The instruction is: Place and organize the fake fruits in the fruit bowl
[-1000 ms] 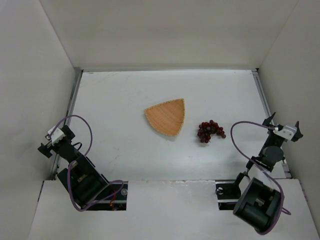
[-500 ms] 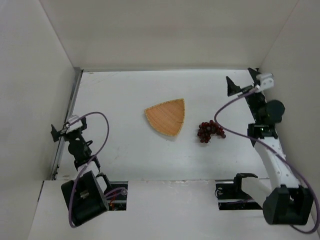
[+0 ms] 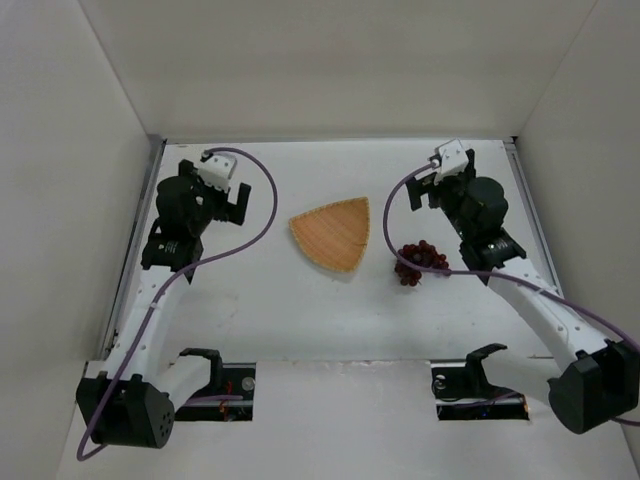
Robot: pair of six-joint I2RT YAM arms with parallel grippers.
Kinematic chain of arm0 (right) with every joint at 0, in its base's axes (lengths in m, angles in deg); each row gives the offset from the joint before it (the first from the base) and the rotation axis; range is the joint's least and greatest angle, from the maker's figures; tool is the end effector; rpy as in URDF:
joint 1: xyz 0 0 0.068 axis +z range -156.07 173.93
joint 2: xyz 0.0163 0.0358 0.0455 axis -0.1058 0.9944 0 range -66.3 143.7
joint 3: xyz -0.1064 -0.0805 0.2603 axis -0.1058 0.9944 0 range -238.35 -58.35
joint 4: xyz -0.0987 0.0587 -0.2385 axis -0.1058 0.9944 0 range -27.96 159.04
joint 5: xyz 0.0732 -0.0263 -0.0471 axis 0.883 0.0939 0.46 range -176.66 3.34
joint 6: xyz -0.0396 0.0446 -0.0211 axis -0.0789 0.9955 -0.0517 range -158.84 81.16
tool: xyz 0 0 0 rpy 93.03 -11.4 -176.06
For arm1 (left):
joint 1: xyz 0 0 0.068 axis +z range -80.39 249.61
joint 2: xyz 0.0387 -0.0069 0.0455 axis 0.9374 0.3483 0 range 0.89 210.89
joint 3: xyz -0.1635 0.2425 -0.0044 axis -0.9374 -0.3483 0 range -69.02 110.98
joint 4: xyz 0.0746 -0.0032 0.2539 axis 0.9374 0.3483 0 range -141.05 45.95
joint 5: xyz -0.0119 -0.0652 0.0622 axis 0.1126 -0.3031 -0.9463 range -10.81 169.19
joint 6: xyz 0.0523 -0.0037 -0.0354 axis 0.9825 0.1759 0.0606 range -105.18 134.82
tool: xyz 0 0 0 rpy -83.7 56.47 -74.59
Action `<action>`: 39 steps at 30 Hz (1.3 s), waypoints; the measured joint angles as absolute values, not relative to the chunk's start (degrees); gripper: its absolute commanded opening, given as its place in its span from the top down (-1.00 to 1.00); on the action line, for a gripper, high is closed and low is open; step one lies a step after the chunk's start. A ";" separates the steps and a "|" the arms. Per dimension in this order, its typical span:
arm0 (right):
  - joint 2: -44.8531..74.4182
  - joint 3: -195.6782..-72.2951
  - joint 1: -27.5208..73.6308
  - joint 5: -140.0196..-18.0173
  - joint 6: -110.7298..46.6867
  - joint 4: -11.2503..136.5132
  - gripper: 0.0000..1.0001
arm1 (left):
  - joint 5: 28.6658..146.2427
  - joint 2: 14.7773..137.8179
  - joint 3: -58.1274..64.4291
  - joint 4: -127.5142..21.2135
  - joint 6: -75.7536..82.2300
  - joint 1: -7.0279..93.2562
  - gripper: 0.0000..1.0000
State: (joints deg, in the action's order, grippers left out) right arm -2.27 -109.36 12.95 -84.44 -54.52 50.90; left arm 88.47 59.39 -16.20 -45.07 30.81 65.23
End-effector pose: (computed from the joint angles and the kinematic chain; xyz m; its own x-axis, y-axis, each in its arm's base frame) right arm 0.2580 0.0910 0.3675 0.0679 -0.2622 -0.9626 -0.3571 0.8945 -0.2688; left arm 0.2427 -0.0264 0.3663 -0.1294 0.2826 -0.9505 0.2793 0.9301 0.2385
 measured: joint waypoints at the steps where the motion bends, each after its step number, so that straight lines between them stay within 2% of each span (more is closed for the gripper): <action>1: -3.23 -108.20 14.53 -89.47 -57.12 49.68 -1.00 | 89.65 59.79 -16.44 -41.94 30.30 64.55 -1.00; 4: -5.31 -103.96 19.40 -100.31 -60.81 46.16 -1.00 | 91.40 60.68 -17.01 -35.82 29.01 62.76 -1.00; 7: -5.63 -103.19 21.50 -103.02 -55.26 48.58 -1.00 | 91.90 60.88 -17.08 -33.27 27.81 61.60 -1.00; 12: -3.91 -107.78 14.88 -95.57 -30.06 61.63 -1.00 | 92.06 60.88 -17.10 -31.89 26.02 61.43 -1.00; 14: -4.28 -105.64 12.43 -94.89 -17.49 63.34 -1.00 | 91.90 60.77 -17.40 -31.85 25.58 61.43 -1.00; 18: -7.99 -95.74 14.46 -101.29 6.62 68.76 -1.00 | 91.49 60.27 -18.58 -31.69 25.04 60.79 -1.00; 21: -7.78 -93.05 17.24 -106.54 20.49 74.66 -1.00 | 91.18 59.98 -19.41 -31.47 24.90 59.77 -1.00; 26: -2.25 -94.23 17.61 -110.91 32.58 75.47 -1.00 | 90.35 58.12 -20.92 -31.06 25.04 58.00 -1.00; 33: 11.85 -94.56 15.49 -108.64 42.35 75.75 -1.00 | 89.52 55.35 -21.47 -31.15 25.32 57.60 -1.00; 34: 12.42 -95.80 15.27 -108.27 42.35 75.55 -0.91 | 89.41 55.13 -21.56 -31.28 25.32 57.60 -1.00; 36: 14.17 -97.36 14.97 -107.76 41.89 75.01 -0.46 | 89.19 54.80 -22.06 -31.67 25.30 57.63 -1.00; 37: 14.91 -97.68 14.94 -107.65 41.50 74.79 -0.15 | 89.06 54.71 -22.36 -31.74 25.28 57.65 -1.00; 38: 15.20 -97.73 14.92 -107.65 40.80 74.66 0.27 | 89.04 54.69 -22.69 -31.78 25.23 57.73 -1.00; 39: 15.11 -97.73 14.92 -107.74 40.14 74.57 0.51 | 88.97 54.67 -23.04 -31.93 25.17 57.89 -1.00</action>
State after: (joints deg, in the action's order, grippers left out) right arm 15.11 -97.73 14.92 -107.74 40.14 74.57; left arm 88.97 54.67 -23.04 -31.93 25.17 57.89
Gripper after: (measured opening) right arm 0.457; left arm 0.997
